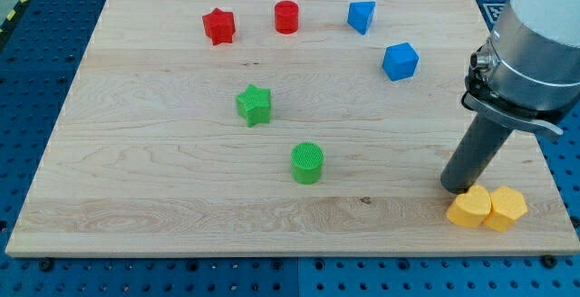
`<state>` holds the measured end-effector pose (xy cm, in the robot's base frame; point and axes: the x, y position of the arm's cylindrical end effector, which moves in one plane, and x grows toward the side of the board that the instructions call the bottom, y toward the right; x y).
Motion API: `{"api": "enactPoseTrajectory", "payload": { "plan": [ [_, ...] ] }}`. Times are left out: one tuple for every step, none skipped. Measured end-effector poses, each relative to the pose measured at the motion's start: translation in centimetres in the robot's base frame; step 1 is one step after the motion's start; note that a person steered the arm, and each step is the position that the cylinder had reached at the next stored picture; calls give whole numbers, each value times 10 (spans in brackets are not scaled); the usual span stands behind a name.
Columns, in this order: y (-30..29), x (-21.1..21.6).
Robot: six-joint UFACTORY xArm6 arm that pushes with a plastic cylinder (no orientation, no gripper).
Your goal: Move your arm to the right side of the blue cube
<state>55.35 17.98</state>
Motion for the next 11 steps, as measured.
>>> {"api": "enactPoseTrajectory", "payload": {
  "plan": [
    [0,0],
    [-3,-2],
    [-25,-32],
    [-33,-54],
    [-23,-55],
    [-22,-56],
    [-22,-56],
    [-17,-63],
    [-13,-99],
    [7,-124],
    [26,-127]
  ]
}}
